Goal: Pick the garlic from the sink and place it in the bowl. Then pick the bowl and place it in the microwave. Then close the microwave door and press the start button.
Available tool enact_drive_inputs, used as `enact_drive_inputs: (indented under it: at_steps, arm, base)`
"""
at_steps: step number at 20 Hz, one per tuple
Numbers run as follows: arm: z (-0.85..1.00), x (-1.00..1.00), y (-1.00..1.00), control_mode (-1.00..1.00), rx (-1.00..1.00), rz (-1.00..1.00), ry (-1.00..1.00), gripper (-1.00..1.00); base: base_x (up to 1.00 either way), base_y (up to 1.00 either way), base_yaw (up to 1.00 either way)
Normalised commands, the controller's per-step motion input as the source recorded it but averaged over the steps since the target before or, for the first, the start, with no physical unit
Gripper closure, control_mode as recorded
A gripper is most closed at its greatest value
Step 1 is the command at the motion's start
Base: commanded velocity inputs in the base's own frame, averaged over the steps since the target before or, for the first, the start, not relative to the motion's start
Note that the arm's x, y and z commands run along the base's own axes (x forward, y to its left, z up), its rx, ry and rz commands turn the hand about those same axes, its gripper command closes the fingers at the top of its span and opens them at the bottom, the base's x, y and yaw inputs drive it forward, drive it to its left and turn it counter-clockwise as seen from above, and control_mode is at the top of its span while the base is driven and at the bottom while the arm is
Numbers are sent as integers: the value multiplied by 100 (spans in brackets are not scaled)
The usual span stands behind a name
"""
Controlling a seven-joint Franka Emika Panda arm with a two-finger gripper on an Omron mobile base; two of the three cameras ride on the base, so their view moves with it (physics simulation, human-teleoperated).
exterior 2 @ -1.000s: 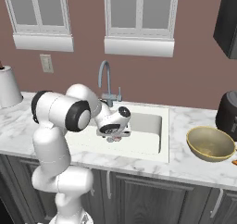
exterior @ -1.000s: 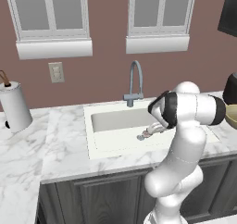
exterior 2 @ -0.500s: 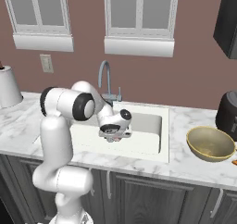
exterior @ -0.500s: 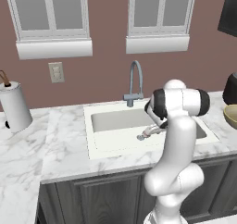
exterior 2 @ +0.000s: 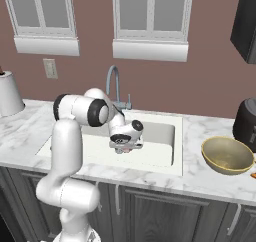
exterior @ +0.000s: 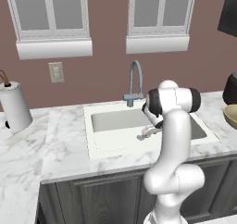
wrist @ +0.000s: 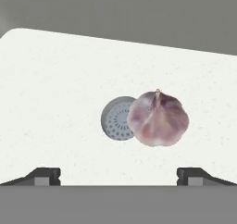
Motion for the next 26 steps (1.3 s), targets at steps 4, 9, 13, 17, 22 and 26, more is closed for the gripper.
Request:
enact_drive_inputs:
  at_steps: [4, 9, 13, 17, 22, 26]
  arm:
    - [-30, 42, 0, -100, 0, 0, 0, -100]
    - [-26, 28, 0, -100, 0, 0, 0, -100]
    - [-31, 29, 0, -100, 0, 0, 0, -100]
    - [-30, 26, 0, -100, 0, 0, 0, -100]
    - [-7, 5, 0, -100, 0, 0, 0, 100]
    - [8, -6, -6, -100, 1, 0, 0, 100]
  base:
    - [0, 0, 0]
    - [0, 0, 0]
    - [0, 0, 0]
    - [0, 0, 0]
    - [0, 0, 0]
    - [0, 0, 0]
